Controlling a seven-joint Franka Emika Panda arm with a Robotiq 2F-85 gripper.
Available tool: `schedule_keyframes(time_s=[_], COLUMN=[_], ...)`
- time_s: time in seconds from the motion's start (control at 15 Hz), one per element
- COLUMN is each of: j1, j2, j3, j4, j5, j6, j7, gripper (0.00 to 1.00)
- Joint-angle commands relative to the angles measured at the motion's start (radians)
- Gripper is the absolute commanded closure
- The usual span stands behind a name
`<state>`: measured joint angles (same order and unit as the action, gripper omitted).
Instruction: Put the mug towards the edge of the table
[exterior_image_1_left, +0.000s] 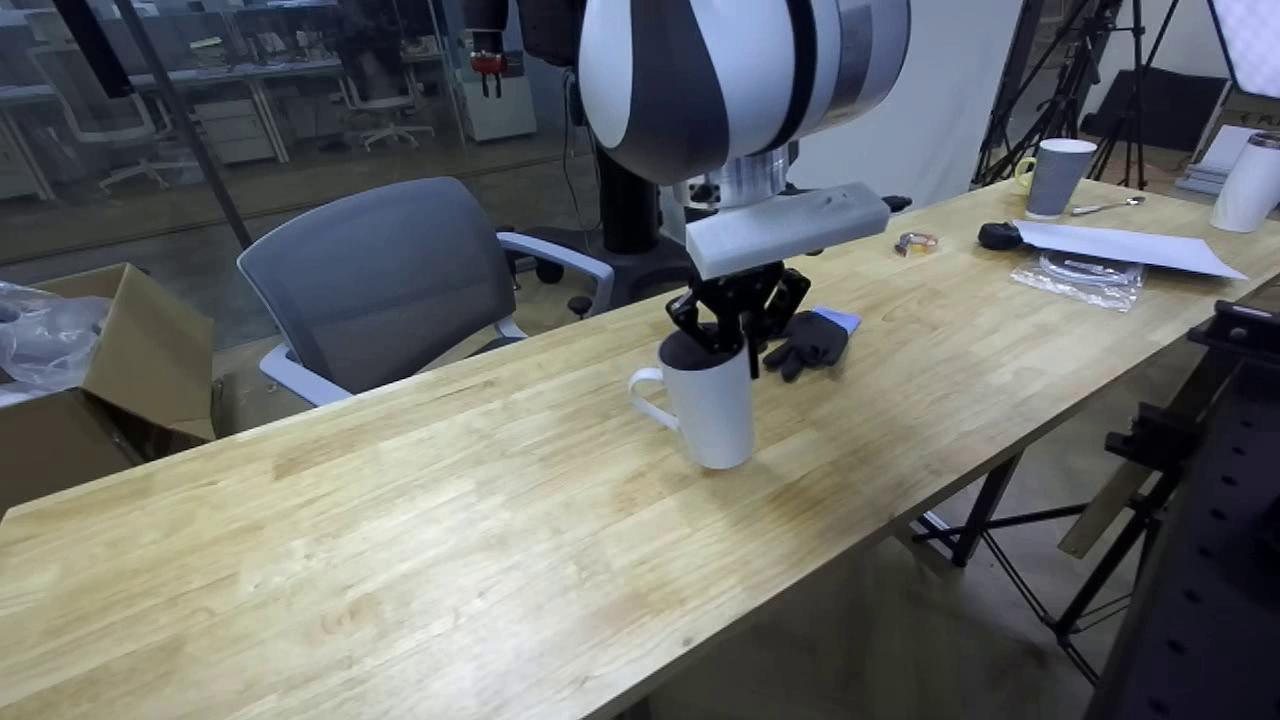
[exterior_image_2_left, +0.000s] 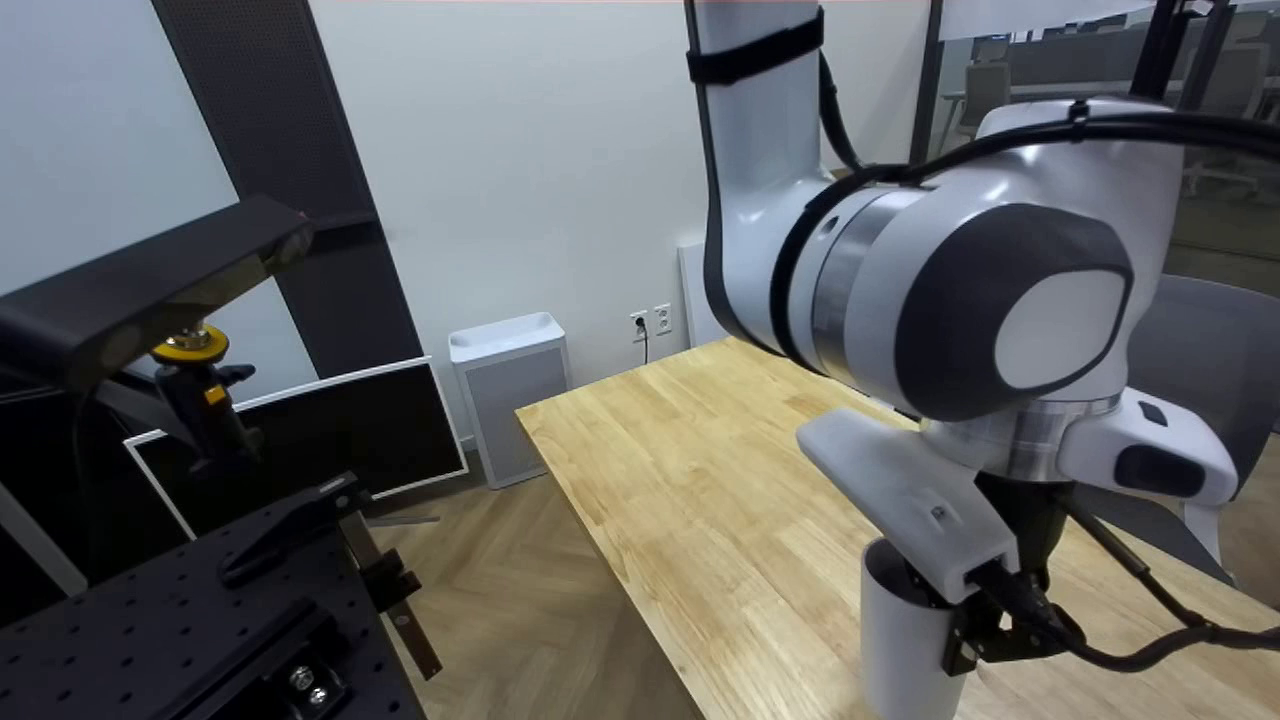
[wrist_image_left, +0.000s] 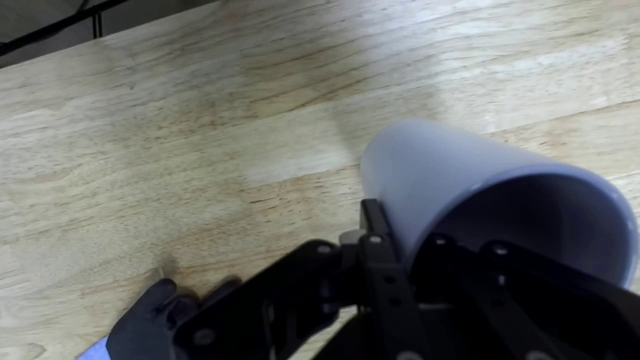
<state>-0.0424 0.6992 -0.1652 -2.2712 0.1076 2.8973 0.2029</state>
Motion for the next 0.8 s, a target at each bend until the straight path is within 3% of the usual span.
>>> schedule_keyframes(time_s=[0.0,0.73], j1=[-0.032,-0.100], j2=[-0.023,0.009], j3=[0.032,0.087], j4=[-0.034,-0.060], j5=[0.036,0.090], j6=[0.046,0.140], j7=[-0.001,-0.008], gripper=[0.97,0.97])
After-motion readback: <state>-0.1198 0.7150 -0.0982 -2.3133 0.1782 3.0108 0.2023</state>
